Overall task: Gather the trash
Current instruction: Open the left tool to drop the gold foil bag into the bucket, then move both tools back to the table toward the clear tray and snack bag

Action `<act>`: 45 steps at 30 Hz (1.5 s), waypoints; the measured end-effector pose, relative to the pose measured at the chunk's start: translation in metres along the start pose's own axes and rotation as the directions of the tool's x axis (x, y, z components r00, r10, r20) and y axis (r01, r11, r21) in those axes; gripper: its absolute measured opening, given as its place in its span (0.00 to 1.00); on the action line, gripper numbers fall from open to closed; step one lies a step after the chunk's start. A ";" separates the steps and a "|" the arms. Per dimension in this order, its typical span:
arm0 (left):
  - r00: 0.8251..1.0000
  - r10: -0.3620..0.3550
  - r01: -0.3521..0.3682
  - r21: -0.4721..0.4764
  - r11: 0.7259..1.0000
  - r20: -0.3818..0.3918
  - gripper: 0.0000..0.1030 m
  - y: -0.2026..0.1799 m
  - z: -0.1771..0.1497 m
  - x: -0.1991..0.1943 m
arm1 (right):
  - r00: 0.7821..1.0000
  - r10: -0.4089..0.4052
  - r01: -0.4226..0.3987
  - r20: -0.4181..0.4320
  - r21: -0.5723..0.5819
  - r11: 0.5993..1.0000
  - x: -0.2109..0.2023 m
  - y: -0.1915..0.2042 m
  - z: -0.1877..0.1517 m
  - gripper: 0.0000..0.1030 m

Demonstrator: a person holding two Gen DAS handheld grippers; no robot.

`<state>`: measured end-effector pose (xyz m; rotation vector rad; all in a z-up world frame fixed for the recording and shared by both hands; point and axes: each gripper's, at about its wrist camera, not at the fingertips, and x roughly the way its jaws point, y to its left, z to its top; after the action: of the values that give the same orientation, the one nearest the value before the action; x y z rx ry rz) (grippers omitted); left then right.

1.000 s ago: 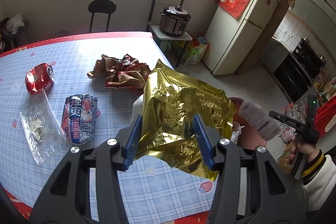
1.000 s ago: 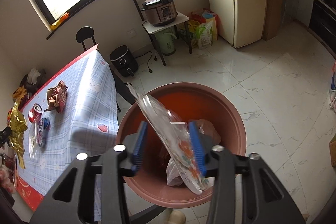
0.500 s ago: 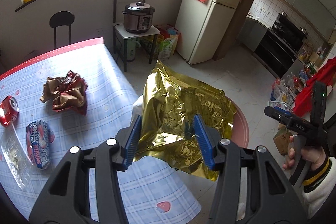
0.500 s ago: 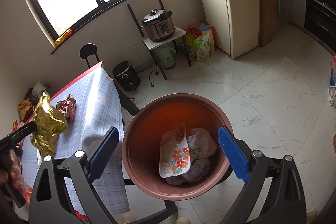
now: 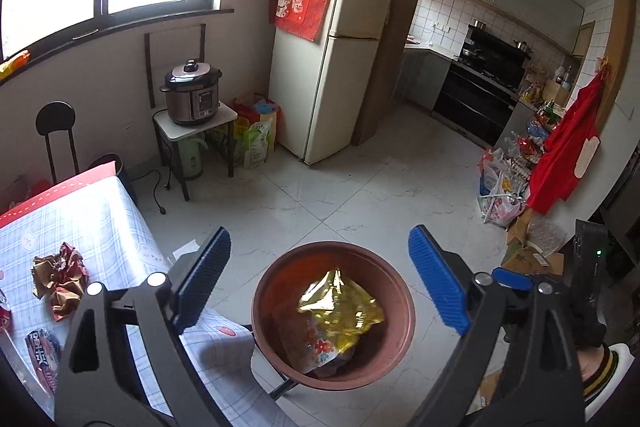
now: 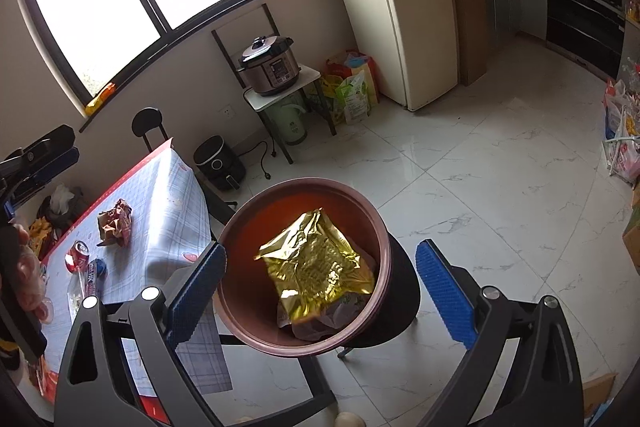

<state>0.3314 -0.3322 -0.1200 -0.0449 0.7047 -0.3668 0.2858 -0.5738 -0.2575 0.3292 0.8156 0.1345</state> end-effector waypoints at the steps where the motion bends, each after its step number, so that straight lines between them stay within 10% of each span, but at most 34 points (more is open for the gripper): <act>1: 1.000 0.010 -0.010 -0.005 1.000 0.001 0.90 0.003 -0.001 -0.004 | 1.000 0.001 -0.001 0.002 0.001 1.000 -0.001 0.000 0.000 0.92; 13: 0.973 0.233 -0.229 -0.180 0.957 -0.001 0.92 0.092 -0.044 -0.092 | 0.999 0.047 -0.047 -0.001 -0.082 0.995 -0.004 0.040 -0.004 0.92; 29: 0.858 0.506 -0.480 -0.493 0.726 -0.092 0.92 0.285 -0.164 -0.257 | 0.995 0.103 -0.105 -0.019 -0.198 0.975 -0.002 0.163 -0.003 0.92; 40: 0.867 0.453 -0.476 -0.616 0.628 -0.208 0.90 0.377 -0.250 -0.268 | 0.987 0.103 -0.135 -0.127 -0.278 0.951 0.032 0.281 -0.034 0.92; 45: 0.885 0.391 -0.456 -0.640 0.618 -0.253 0.73 0.411 -0.272 -0.241 | 0.981 0.103 -0.153 -0.164 -0.332 0.931 0.045 0.333 -0.050 0.92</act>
<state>0.1179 0.1572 -0.2440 -0.5689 0.8856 0.3840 0.2828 -0.2374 -0.2074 0.0409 0.8955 0.4231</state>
